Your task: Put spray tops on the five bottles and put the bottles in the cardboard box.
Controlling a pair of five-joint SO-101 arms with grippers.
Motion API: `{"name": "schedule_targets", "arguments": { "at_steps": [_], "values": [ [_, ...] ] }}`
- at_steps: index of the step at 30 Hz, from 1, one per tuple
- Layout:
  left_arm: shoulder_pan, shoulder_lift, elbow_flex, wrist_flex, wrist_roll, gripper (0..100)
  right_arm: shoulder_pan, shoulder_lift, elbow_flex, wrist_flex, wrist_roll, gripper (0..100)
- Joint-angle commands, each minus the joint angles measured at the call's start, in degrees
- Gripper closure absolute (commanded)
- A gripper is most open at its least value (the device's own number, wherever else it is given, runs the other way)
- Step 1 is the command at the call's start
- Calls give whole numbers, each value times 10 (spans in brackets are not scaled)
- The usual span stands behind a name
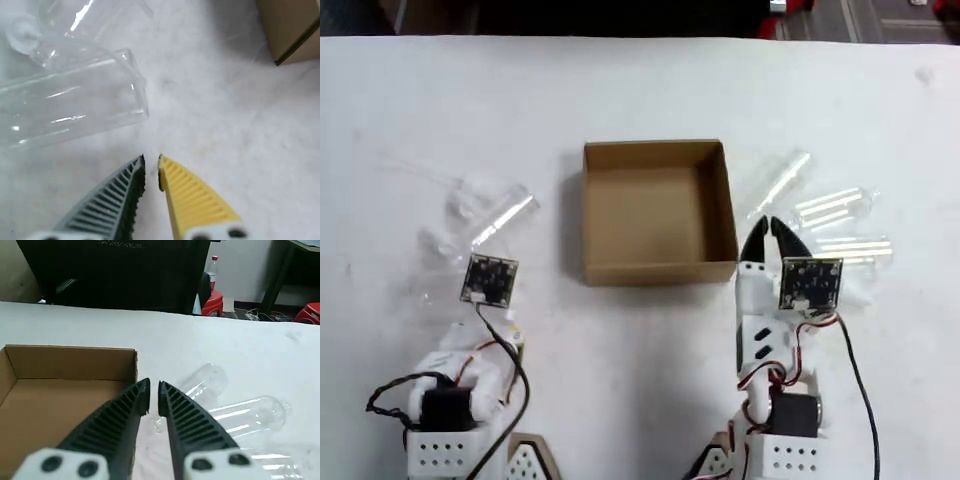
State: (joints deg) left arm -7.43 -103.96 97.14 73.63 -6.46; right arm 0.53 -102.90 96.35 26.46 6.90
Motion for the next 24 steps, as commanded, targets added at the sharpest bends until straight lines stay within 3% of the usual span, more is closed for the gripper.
{"name": "schedule_targets", "arguments": {
  "at_steps": [1, 7, 15, 24],
  "values": [
    [-6, -6, -2, 3, -3, 935, -28, -4, 1, -20, -1, 977],
    [-6, -6, -2, 3, -3, 935, -89, -4, -52, -102, -4, 801],
    [-5, -6, -2, 3, -3, 935, -335, 36, -225, -16, -4, 838],
    [-7, -6, -2, 3, -4, 935, -315, 367, -302, 0, -4, 828]
  ]
}}
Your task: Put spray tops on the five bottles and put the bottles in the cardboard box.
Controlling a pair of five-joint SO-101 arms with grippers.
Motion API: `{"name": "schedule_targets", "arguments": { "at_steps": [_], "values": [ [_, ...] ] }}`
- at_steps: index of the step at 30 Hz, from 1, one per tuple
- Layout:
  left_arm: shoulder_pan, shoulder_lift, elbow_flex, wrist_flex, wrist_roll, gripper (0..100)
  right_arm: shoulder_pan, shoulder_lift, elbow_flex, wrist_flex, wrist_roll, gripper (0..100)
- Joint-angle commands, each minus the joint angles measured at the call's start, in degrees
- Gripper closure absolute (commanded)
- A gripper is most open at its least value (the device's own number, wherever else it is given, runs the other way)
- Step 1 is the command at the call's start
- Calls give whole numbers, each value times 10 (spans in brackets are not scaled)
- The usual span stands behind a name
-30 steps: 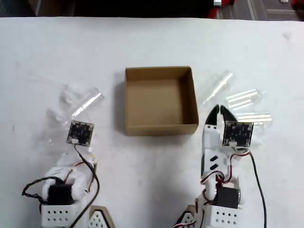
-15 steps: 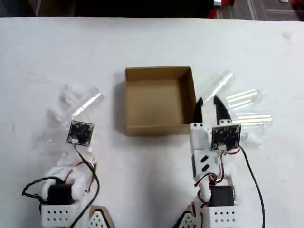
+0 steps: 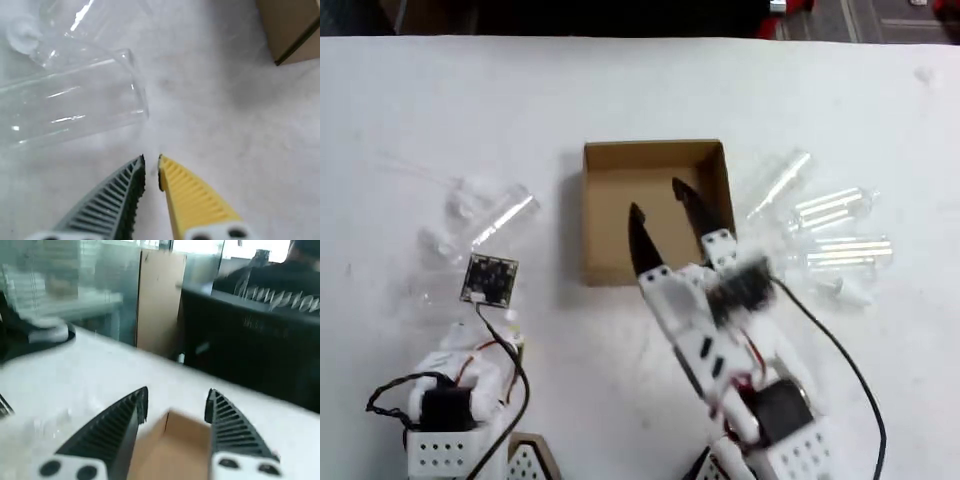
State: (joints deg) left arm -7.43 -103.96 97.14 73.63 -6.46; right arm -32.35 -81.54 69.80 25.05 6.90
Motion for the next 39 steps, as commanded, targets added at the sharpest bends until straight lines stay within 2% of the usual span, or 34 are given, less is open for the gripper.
{"name": "schedule_targets", "arguments": {
  "at_steps": [1, 6, 11, 16, 18, 20, 22, 24, 27, 29, 35, 39],
  "values": [
    [-7, -6, -2, 3, -5, 935, 18, 191, -37, 20, -4, 828],
    [-4, -6, -2, 3, -4, 935, 39, 300, -35, 19, -4, 828],
    [-2, -6, -2, 3, -2, 935, 79, 313, -32, 7, -5, 828],
    [-6, -6, -7, -20, -6, 935, 97, 313, 8, -65, -5, 828],
    [-14, -6, -37, -20, -6, 935, 96, 313, 18, -85, -5, 828],
    [-35, -6, -106, 25, -10, 932, 95, 313, 21, -88, -5, 828],
    [-62, -6, -199, 69, -43, 932, 95, 313, 21, -89, -5, 828],
    [-91, -6, -284, 70, -116, 932, 95, 313, 21, -92, -5, 828],
    [-115, -7, -370, 27, -257, 932, 98, 313, 19, -93, -5, 828],
    [-117, -7, -389, -9, -321, 932, 98, 313, 19, -93, -5, 828],
    [-123, -7, -396, -17, -381, 935, 98, 313, 19, -93, -4, 828],
    [-170, -7, -422, -10, -382, 935, 97, 313, 19, -93, -2, 828]
  ]
}}
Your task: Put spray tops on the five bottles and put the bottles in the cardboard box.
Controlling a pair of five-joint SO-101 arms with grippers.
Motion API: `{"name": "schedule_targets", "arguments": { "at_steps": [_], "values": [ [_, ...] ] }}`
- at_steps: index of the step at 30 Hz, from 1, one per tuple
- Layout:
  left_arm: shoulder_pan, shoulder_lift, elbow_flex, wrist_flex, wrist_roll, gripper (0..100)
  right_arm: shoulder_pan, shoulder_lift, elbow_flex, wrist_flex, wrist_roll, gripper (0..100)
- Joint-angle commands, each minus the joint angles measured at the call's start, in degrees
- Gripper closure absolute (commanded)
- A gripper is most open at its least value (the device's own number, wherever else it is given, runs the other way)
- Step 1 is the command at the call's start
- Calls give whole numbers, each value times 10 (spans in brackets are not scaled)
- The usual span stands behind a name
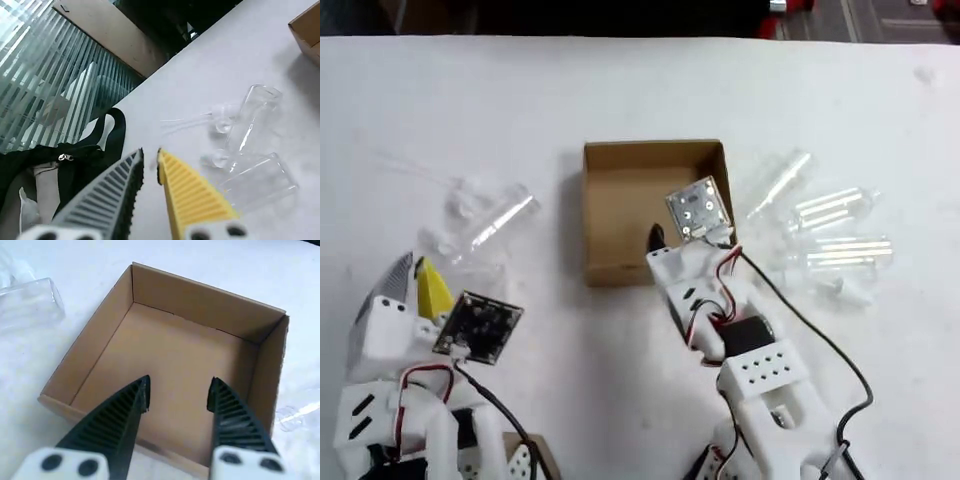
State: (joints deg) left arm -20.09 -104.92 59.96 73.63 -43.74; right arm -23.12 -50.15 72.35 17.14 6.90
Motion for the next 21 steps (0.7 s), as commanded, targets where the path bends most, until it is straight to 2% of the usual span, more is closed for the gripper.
{"name": "schedule_targets", "arguments": {
  "at_steps": [1, 6, 13, 19, 21],
  "values": [
    [-57, 3, -63, -10, -9, 935, 5, -1, -6, -14, -2, 828],
    [-121, 3, -105, -18, -5, 935, 3, -1, -5, -14, -1, 828],
    [-174, 3, -52, -107, -3, 932, 1, -1, -4, -14, -1, 828],
    [-236, 5, -28, -170, 90, 932, 1, 0, -4, -14, -1, 828],
    [-244, 7, -27, -176, 101, 931, 1, 1, -4, -14, -1, 828]
  ]
}}
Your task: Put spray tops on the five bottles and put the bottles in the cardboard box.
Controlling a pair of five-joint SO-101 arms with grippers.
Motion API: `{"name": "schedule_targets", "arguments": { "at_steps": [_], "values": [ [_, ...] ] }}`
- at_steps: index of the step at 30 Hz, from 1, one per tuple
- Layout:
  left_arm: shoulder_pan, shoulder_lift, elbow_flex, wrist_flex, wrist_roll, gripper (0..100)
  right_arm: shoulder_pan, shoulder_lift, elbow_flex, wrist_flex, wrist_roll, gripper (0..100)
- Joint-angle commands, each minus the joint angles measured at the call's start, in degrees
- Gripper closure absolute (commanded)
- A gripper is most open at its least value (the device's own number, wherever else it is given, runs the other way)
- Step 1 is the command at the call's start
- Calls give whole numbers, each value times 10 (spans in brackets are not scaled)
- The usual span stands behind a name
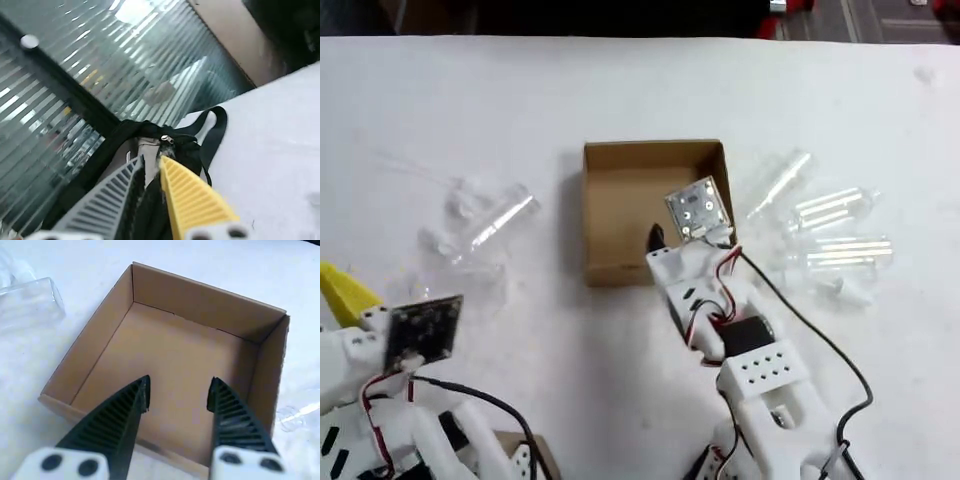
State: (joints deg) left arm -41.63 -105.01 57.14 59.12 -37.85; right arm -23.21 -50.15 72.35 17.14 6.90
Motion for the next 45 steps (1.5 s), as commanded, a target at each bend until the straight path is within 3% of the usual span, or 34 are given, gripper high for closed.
{"name": "schedule_targets", "arguments": {
  "at_steps": [1, 8, 17, 22, 25, 30, 37, 43, 45],
  "values": [
    [-29, 14, 0, -30, 42, 931, 2, 1, -4, -14, -1, 828],
    [-39, 233, -89, -5, 50, 931, 2, 2, -3, -14, -1, 828],
    [-92, 575, -353, 165, 189, 931, 2, 3, -3, -14, -1, 828],
    [-93, 674, -375, 201, 251, 921, 2, 3, -3, -14, -1, 828],
    [-91, 726, -360, 205, 338, 832, 2, 3, -3, -14, -1, 828],
    [-80, 780, -324, 204, 578, 723, 1, 3, -3, -14, 0, 828],
    [-63, 787, -276, 188, 636, 728, -13, 3, 0, -14, 0, 828],
    [-60, 787, -166, 18, 691, 729, -42, 3, 11, -14, 0, 827],
    [-60, 787, -144, -3, 692, 729, -41, 3, 11, -14, 0, 827]
  ]
}}
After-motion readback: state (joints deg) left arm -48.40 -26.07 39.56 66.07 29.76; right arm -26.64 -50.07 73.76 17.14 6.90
